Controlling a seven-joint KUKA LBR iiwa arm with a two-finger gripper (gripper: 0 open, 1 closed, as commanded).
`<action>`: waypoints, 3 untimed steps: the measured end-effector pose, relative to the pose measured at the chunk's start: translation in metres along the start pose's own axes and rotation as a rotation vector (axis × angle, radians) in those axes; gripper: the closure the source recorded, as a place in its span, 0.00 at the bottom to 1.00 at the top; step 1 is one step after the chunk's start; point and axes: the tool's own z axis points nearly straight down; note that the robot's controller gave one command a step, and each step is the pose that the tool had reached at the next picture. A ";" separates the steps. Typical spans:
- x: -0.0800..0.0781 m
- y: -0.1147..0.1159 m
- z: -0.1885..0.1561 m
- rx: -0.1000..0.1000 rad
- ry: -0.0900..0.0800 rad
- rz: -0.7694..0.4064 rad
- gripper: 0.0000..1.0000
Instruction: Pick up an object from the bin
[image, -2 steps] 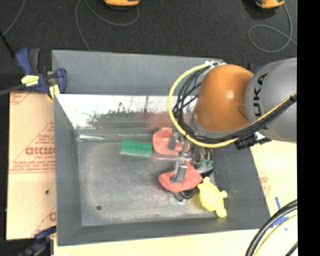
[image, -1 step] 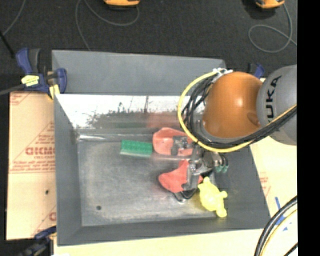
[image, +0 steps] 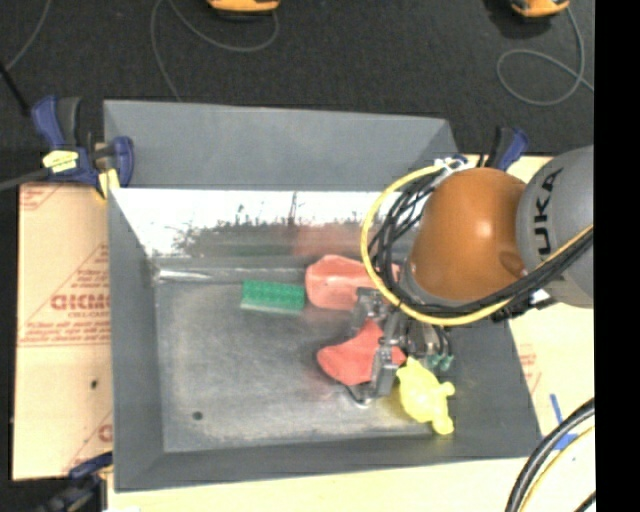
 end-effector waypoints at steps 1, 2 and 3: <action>-0.004 -0.014 0.011 0.000 -0.002 0.166 0.00; -0.002 -0.030 0.053 -0.001 -0.002 0.144 1.00; -0.002 -0.030 0.053 -0.001 -0.002 0.145 1.00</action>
Offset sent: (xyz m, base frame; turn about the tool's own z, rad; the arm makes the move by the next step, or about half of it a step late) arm -0.0004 -0.0291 -0.0530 0.1442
